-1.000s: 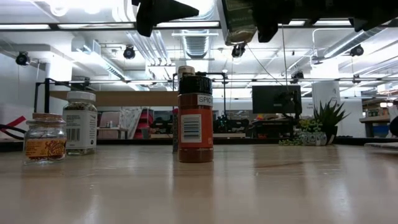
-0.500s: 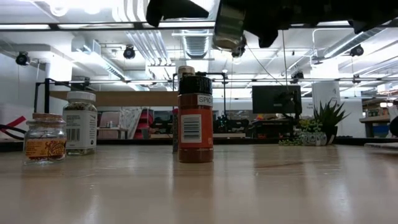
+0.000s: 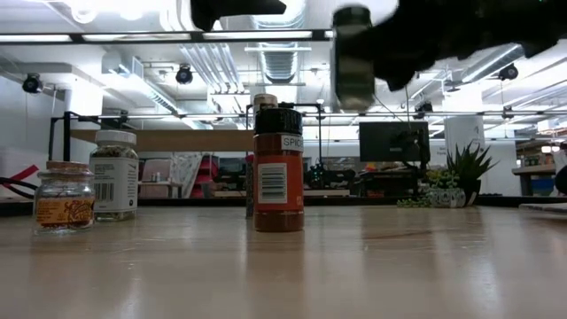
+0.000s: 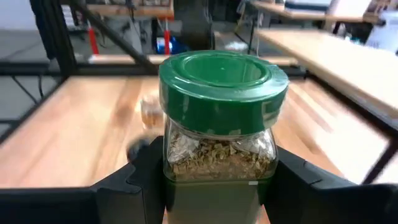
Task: Shelf spices
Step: Put the green seasoning bottle on the shelf
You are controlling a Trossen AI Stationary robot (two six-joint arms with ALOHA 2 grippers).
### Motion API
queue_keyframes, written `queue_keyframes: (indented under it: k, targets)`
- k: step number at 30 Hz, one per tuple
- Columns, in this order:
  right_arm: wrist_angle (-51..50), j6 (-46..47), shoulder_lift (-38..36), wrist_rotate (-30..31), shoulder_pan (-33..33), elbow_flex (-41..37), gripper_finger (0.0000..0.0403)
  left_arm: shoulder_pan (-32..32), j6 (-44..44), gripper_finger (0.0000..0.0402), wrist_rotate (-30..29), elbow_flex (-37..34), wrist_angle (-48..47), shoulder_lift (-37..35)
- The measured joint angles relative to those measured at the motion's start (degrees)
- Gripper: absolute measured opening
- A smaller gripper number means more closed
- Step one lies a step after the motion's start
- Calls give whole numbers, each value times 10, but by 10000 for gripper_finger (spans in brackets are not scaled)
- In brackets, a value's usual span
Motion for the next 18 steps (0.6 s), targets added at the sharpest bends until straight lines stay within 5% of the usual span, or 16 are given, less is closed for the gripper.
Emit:
queue_keyframes:
  k: [18]
  targets:
    - [44,111,28,45,-7,-166,180,-1,14,242,-2,-29,45,0]
